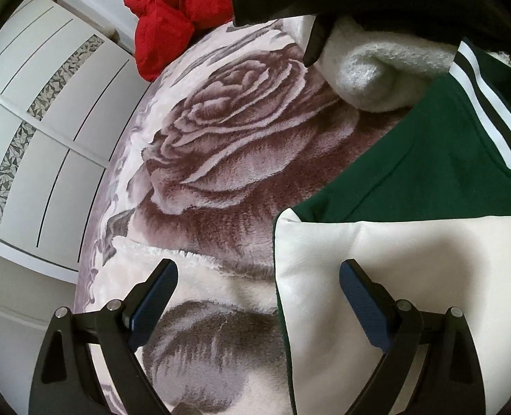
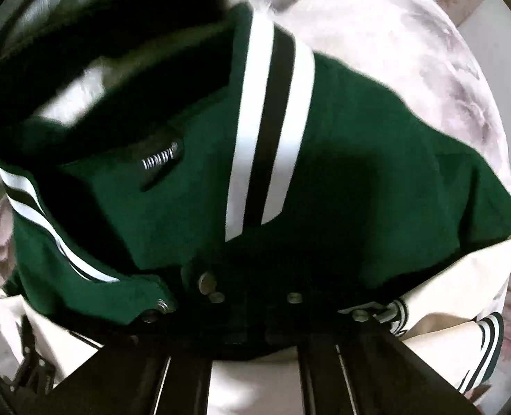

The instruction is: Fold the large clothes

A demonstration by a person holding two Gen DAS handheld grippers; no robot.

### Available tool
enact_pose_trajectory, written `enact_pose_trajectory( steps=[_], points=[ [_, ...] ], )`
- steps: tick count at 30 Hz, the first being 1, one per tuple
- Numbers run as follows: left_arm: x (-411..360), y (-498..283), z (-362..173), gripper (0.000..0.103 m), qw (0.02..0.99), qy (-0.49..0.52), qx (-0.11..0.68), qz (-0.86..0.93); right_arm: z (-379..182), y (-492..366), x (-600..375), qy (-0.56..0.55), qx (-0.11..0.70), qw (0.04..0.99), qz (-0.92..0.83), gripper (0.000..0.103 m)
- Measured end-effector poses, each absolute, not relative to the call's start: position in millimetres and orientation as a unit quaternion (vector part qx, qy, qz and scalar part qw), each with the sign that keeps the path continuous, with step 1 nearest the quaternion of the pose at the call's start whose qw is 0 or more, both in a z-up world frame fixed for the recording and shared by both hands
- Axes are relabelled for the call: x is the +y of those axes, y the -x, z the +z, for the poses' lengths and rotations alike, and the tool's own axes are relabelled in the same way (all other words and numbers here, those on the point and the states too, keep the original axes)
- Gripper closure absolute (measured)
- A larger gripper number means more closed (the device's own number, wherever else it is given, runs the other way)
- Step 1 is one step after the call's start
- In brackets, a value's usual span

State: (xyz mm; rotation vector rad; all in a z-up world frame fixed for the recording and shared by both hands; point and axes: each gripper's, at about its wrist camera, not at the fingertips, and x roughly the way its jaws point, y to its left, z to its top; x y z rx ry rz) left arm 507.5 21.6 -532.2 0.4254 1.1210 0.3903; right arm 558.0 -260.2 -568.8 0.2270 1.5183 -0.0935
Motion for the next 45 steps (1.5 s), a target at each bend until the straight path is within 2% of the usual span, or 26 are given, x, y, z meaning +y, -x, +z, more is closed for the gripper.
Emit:
enact_pose_trajectory(
  steps=[5, 9, 11, 12, 13, 15, 19, 23, 25, 27, 30, 31, 34, 39, 43, 44, 45],
  points=[
    [25, -502, -518, 0.007, 0.818, -0.19, 0.513, 0.179, -546, -576, -268, -0.127, 0.64, 0.757, -0.031, 0.103],
    [29, -483, -498, 0.007, 0.826, -0.181, 0.505, 0.174, -542, -584, -248, -0.155, 0.697, 0.697, 0.071, 0.103],
    [28, -465, -486, 0.007, 0.831, -0.172, 0.503, 0.165, -509, -549, -262, -0.163, 0.696, 0.691, 0.108, 0.103],
    [27, -454, -481, 0.007, 0.832, -0.17, 0.503, 0.161, -495, -530, -272, -0.16, 0.695, 0.691, 0.119, 0.097],
    [26, -444, -476, 0.007, 0.833, -0.169, 0.503, 0.158, -484, -509, -285, -0.161, 0.695, 0.69, 0.123, 0.072],
    [21, -418, -468, 0.007, 0.831, -0.168, 0.509, 0.149, -462, -451, -325, -0.157, 0.701, 0.688, 0.105, 0.035],
    [6, -363, -458, 0.007, 0.818, -0.158, 0.534, 0.142, -464, -338, -408, -0.119, 0.736, 0.666, 0.018, 0.035],
    [-22, -313, -464, 0.007, 0.801, -0.155, 0.56, 0.142, -522, -228, -466, -0.167, 0.791, 0.588, -0.037, 0.035],
    [-43, -286, -473, 0.007, 0.789, -0.166, 0.574, 0.146, -550, -189, -479, -0.188, 0.803, 0.564, -0.029, 0.038],
    [-64, -264, -484, 0.007, 0.773, -0.183, 0.589, 0.15, -570, -164, -484, -0.172, 0.809, 0.561, 0.007, 0.048],
    [-89, -233, -496, 0.007, 0.752, -0.184, 0.61, 0.169, -619, -132, -493, -0.121, 0.824, 0.552, 0.035, 0.048],
    [-97, -226, -498, 0.007, 0.746, -0.185, 0.615, 0.178, -634, -125, -499, -0.14, 0.827, 0.544, 0.04, 0.048],
    [-112, -211, -500, 0.007, 0.734, -0.184, 0.622, 0.204, -627, -131, -511, -0.155, 0.831, 0.531, 0.067, 0.048],
    [-134, -203, -503, 0.007, 0.732, -0.163, 0.621, 0.229, -558, -209, -528, -0.161, 0.747, 0.635, 0.113, 0.048],
    [-145, -209, -514, 0.007, 0.734, -0.169, 0.616, 0.23, -584, -282, -512, -0.097, 0.728, 0.67, 0.109, 0.049],
    [-148, -209, -517, 0.007, 0.735, -0.172, 0.614, 0.231, -598, -293, -507, -0.082, 0.732, 0.668, 0.109, 0.052],
    [-150, -209, -522, 0.007, 0.733, -0.178, 0.615, 0.231, -607, -302, -500, -0.058, 0.728, 0.675, 0.11, 0.062]
  ],
)
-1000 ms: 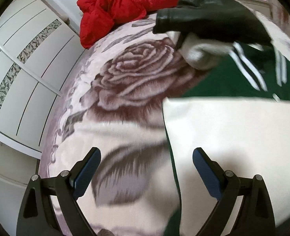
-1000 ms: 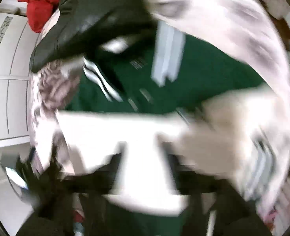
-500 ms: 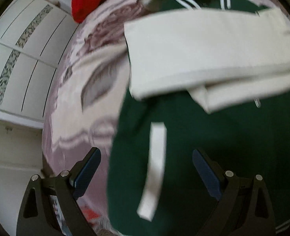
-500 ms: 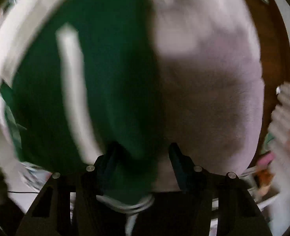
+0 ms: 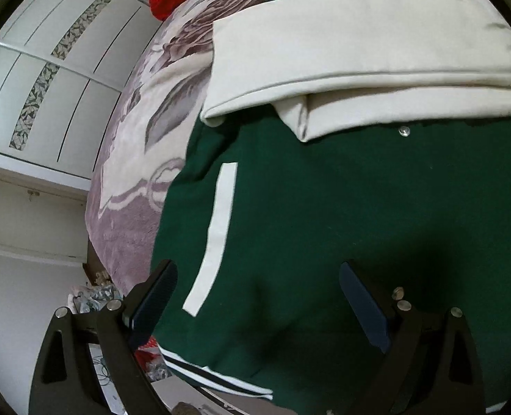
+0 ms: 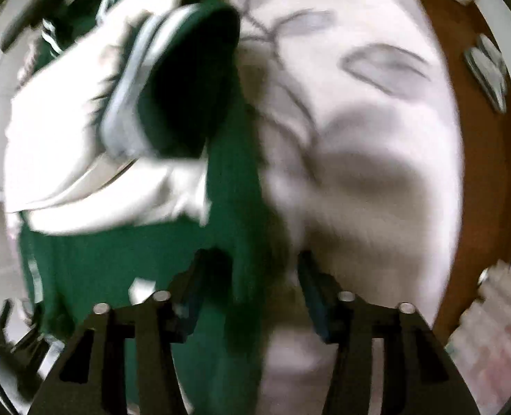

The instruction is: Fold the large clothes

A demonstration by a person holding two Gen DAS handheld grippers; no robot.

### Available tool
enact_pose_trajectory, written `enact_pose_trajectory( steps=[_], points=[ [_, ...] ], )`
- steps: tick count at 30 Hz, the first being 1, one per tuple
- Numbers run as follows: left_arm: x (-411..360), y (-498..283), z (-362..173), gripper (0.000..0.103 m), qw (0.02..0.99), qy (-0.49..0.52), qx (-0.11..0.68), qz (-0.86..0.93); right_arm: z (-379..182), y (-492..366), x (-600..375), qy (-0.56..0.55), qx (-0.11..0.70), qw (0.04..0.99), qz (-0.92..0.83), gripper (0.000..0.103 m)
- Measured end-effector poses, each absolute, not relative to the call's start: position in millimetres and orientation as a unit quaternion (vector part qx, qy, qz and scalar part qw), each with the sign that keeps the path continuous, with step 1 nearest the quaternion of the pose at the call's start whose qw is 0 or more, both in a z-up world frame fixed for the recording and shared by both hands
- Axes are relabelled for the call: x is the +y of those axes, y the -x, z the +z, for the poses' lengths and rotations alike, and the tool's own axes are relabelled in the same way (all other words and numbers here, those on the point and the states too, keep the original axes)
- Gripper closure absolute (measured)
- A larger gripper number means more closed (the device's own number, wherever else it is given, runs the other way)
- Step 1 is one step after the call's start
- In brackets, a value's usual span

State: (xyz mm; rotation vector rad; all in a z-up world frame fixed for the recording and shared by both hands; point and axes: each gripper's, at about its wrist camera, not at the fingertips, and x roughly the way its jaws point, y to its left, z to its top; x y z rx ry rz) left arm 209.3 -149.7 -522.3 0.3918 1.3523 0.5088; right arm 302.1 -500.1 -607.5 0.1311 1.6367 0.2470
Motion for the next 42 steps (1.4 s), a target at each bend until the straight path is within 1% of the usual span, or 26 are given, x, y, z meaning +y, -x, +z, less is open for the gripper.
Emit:
enact_pose_trajectory(
  steps=[1, 2, 4, 7, 9, 11, 13, 16, 17, 19, 21, 22, 24, 25, 27, 28, 30, 33, 36, 39, 42],
  points=[
    [-150, -209, -526, 0.007, 0.731, -0.182, 0.616, 0.232, -610, -308, -500, -0.04, 0.714, 0.692, 0.102, 0.065],
    [-150, -208, -530, 0.007, 0.729, -0.182, 0.617, 0.232, -612, -311, -508, -0.051, 0.708, 0.698, 0.092, 0.066],
    [-148, -204, -538, 0.007, 0.723, -0.177, 0.626, 0.232, -616, -309, -522, -0.094, 0.712, 0.691, 0.078, 0.066],
    [-150, -195, -534, 0.007, 0.725, -0.168, 0.626, 0.232, -606, -296, -522, -0.083, 0.727, 0.678, 0.074, 0.066],
    [-157, -187, -526, 0.007, 0.729, -0.165, 0.624, 0.226, -597, -277, -531, -0.12, 0.747, 0.648, 0.089, 0.063],
    [-165, -178, -521, 0.007, 0.732, -0.168, 0.622, 0.22, -586, -242, -538, -0.156, 0.762, 0.617, 0.118, 0.063],
    [-175, -169, -520, 0.007, 0.732, -0.172, 0.626, 0.208, -584, -204, -534, -0.153, 0.783, 0.587, 0.14, 0.063],
    [-190, -156, -528, 0.007, 0.725, -0.179, 0.637, 0.192, -608, -119, -525, -0.117, 0.823, 0.533, 0.156, 0.063],
    [-195, -153, -531, 0.007, 0.722, -0.182, 0.641, 0.187, -625, -97, -522, -0.09, 0.833, 0.525, 0.15, 0.062],
    [-209, -147, -535, 0.007, 0.716, -0.189, 0.65, 0.173, -639, -79, -528, -0.102, 0.825, 0.537, 0.144, 0.062],
    [-229, -143, -531, 0.007, 0.72, -0.21, 0.642, 0.159, -629, -79, -553, -0.143, 0.829, 0.525, 0.131, 0.062],
    [-244, -141, -528, 0.007, 0.723, -0.231, 0.633, 0.153, -618, -81, -565, -0.165, 0.821, 0.532, 0.129, 0.06],
    [-277, -136, -520, 0.007, 0.729, -0.26, 0.618, 0.137, -596, -88, -588, -0.159, 0.806, 0.557, 0.121, 0.054],
    [-293, -133, -517, 0.007, 0.733, -0.258, 0.617, 0.125, -583, -89, -605, -0.144, 0.799, 0.573, 0.11, 0.052],
    [-328, -127, -508, 0.007, 0.742, -0.237, 0.62, 0.091, -565, -88, -640, -0.128, 0.79, 0.594, 0.085, 0.049],
    [-344, -124, -507, 0.007, 0.744, -0.223, 0.625, 0.073, -560, -90, -658, -0.124, 0.787, 0.6, 0.07, 0.045],
    [-380, -118, -508, 0.007, 0.745, -0.217, 0.629, 0.039, -556, -95, -691, -0.122, 0.783, 0.609, 0.039, 0.044],
    [-432, -107, -525, 0.007, 0.742, -0.274, 0.612, 0.016, -550, -114, -730, -0.137, 0.774, 0.618, -0.002, 0.043],
    [-466, -98, -557, 0.007, 0.725, -0.324, 0.608, 0.011, -546, -132, -765, -0.161, 0.764, 0.624, -0.03, 0.037],
    [-477, -93, -580, 0.007, 0.713, -0.334, 0.617, 0.014, -549, -159, -755, -0.169, 0.759, 0.627, -0.037, 0.037],
    [-468, -97, -586, 0.005, 0.714, -0.32, 0.622, 0.03, -553, -178, -736, -0.161, 0.759, 0.631, -0.03, 0.037]
  ],
)
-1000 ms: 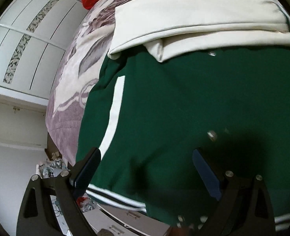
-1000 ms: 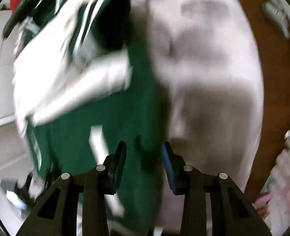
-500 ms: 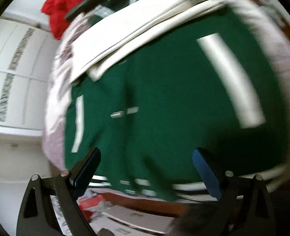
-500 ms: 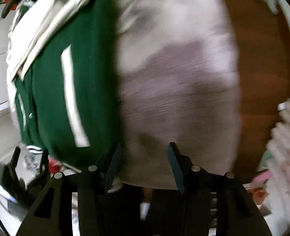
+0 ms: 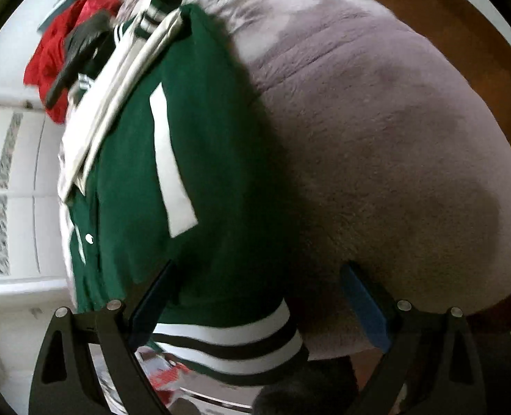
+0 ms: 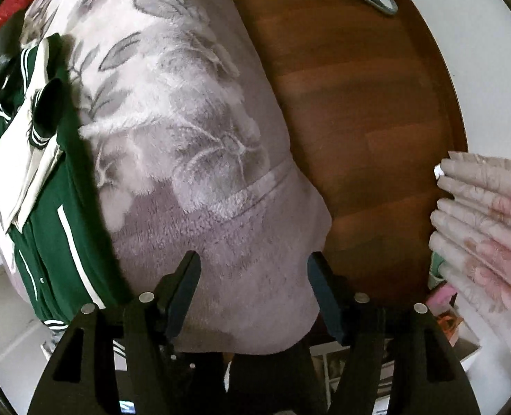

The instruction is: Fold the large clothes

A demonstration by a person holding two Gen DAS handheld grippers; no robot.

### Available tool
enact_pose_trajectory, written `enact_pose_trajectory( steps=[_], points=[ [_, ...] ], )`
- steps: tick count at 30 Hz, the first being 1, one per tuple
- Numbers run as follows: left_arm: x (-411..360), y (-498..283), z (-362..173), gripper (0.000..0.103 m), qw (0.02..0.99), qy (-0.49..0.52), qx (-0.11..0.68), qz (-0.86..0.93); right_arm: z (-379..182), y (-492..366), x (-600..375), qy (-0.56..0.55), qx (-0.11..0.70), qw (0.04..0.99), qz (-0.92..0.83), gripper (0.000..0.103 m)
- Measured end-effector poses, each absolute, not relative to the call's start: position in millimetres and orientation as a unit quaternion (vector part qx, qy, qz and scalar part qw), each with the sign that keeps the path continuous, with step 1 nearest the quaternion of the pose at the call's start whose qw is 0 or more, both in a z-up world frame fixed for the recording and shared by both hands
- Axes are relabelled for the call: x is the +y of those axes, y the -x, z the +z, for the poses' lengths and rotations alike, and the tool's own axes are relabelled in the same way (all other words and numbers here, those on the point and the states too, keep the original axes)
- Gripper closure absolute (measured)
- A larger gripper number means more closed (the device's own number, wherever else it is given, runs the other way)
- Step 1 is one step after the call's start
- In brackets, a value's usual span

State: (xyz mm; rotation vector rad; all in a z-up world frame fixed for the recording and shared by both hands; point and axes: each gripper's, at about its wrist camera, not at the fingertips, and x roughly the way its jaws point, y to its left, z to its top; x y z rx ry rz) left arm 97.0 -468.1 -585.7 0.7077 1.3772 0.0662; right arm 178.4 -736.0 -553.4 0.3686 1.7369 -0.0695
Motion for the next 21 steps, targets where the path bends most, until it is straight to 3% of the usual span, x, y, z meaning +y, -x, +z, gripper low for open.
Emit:
enact_pose_trajectory(
  steps=[7, 9, 11, 21],
  points=[
    [-433, -115, -557, 0.01, 0.747, -0.278, 0.601, 0.063, -553, -230, -688, -0.212, 0.737, 0.64, 0.056, 0.036],
    [-416, -120, -546, 0.029, 0.757, -0.258, 0.596, 0.073, -561, -256, -668, -0.234, 0.725, 0.638, 0.115, 0.027],
    [-408, -122, -538, 0.076, 0.763, -0.265, 0.583, 0.089, -570, -283, -647, -0.257, 0.713, 0.63, 0.167, 0.026],
    [-400, -122, -530, 0.08, 0.776, -0.239, 0.577, 0.087, -626, -393, -550, -0.372, 0.682, 0.559, 0.29, 0.018]
  ],
)
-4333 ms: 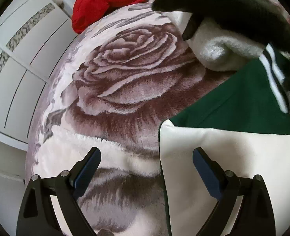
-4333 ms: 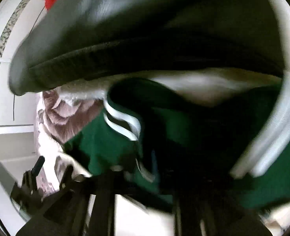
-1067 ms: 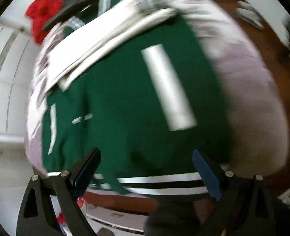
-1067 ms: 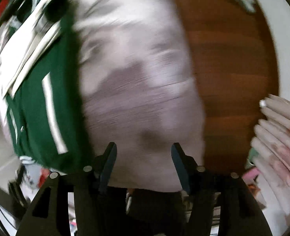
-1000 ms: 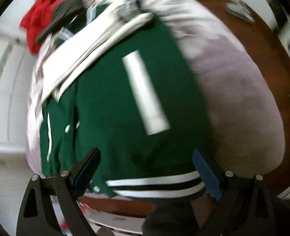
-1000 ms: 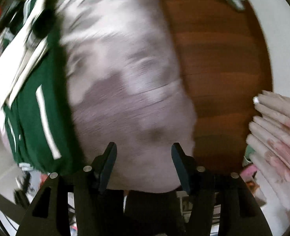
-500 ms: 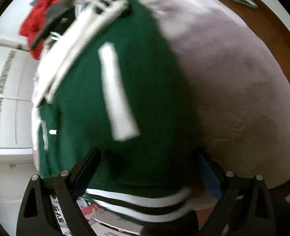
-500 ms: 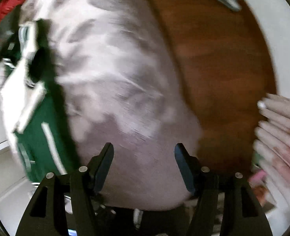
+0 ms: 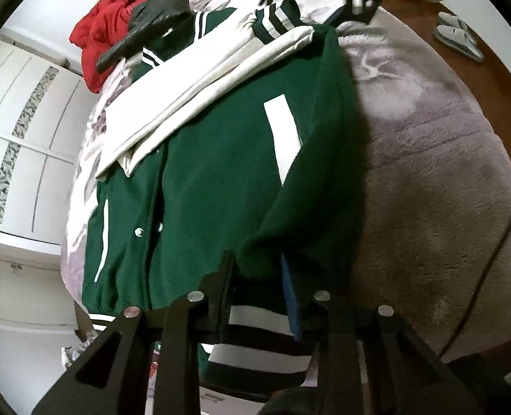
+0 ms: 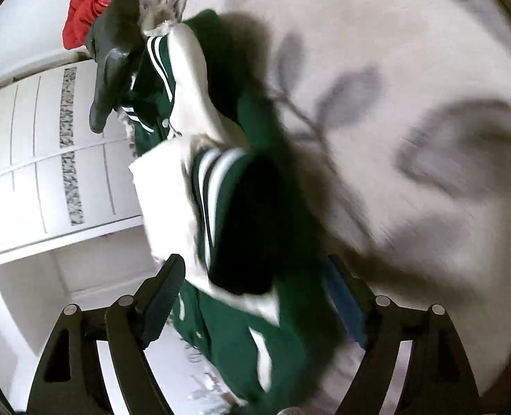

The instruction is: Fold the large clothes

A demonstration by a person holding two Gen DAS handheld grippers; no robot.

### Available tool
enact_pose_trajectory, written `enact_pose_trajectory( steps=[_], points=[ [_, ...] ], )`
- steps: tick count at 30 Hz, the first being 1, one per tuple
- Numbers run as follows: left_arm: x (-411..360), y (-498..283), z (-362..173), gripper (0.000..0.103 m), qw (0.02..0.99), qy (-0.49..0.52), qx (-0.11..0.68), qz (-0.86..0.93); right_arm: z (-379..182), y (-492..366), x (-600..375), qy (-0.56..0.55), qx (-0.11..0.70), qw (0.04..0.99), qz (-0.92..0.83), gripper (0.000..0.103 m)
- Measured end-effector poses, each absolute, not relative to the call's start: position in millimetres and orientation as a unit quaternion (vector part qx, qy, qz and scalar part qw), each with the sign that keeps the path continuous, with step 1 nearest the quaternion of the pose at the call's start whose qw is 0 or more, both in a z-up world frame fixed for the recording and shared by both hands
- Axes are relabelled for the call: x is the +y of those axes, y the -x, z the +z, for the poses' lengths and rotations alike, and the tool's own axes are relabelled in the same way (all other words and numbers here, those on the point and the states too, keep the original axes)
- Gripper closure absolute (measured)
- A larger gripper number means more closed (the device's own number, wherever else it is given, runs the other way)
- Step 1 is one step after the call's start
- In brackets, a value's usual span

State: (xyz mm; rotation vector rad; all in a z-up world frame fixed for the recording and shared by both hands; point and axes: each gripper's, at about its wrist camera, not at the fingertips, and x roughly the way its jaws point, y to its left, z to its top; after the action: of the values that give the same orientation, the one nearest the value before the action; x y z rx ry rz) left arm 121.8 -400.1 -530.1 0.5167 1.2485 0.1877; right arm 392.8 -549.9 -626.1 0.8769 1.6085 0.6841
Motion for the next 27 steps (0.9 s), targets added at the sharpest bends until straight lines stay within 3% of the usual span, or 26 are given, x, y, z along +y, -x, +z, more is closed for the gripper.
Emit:
enact_pose_trajectory(
  steps=[5, 6, 7, 9, 10, 16, 22, 27],
  points=[
    [-388, -124, -521, 0.082, 0.784, -0.199, 0.583, 0.076, -655, -407, -514, -0.362, 0.715, 0.531, 0.274, 0.018],
    [-384, -125, -518, 0.083, 0.786, -0.183, 0.586, 0.07, -651, -407, -511, -0.363, 0.713, 0.534, 0.272, 0.031],
    [-378, -125, -513, 0.084, 0.792, -0.161, 0.586, 0.062, -647, -406, -508, -0.362, 0.714, 0.534, 0.27, 0.061],
    [-364, -126, -498, 0.085, 0.801, -0.117, 0.585, 0.051, -632, -402, -499, -0.358, 0.714, 0.541, 0.262, 0.079],
    [-356, -126, -491, 0.085, 0.804, -0.101, 0.585, 0.046, -622, -401, -496, -0.352, 0.714, 0.551, 0.25, 0.083],
    [-291, -123, -429, 0.086, 0.832, -0.042, 0.552, 0.042, -525, -403, -453, -0.316, 0.705, 0.595, 0.222, 0.086],
    [-187, -111, -373, 0.086, 0.844, 0.073, 0.527, 0.066, -429, -410, -343, -0.227, 0.714, 0.629, 0.205, 0.086],
    [-95, -103, -363, 0.086, 0.837, 0.138, 0.513, 0.129, -402, -417, -218, -0.183, 0.721, 0.633, 0.216, 0.086]
  ],
)
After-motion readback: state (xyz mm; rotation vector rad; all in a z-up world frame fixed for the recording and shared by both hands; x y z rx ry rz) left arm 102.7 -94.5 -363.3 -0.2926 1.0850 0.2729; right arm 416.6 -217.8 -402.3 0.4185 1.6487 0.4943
